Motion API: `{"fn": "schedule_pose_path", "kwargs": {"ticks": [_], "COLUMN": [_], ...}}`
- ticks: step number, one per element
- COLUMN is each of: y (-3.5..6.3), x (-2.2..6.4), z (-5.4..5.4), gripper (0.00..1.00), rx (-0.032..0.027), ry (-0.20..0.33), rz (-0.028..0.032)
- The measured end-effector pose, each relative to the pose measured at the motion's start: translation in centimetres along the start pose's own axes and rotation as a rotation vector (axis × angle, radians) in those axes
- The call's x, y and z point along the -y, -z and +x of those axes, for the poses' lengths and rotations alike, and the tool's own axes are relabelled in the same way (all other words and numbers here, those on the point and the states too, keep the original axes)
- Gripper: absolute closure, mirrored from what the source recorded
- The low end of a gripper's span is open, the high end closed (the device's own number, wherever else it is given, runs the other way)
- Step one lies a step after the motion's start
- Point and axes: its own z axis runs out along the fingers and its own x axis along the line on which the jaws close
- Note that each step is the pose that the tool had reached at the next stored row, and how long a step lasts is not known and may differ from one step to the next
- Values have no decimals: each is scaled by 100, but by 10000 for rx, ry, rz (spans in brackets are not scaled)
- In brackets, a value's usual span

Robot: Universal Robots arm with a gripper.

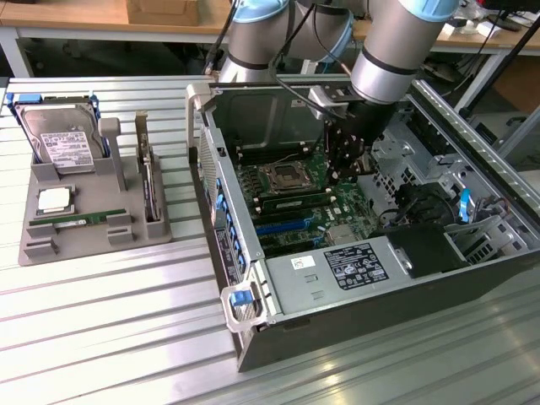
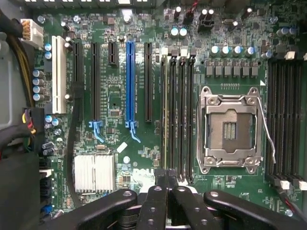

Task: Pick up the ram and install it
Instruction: 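Press down the ram until it locks into place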

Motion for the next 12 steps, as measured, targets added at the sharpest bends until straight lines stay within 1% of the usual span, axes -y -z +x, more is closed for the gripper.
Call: {"fn": "schedule_pose_path", "kwargs": {"ticks": [3, 4, 7, 9, 10, 11, 12], "y": [-74, -138, -241, -298, -311, -278, -185], "x": [39, 45, 51, 55, 56, 56, 52], "z": [-1, -2, -3, -3, -4, -6, -2], "gripper": [89, 89, 89, 89, 89, 89, 89], "rx": [-15, -15, -15, -25, -18, -5, -24], "ry": [0, -1, 0, 0, 0, -1, -2], "rz": [0, 0, 0, -3, 0, 9, 6]}}
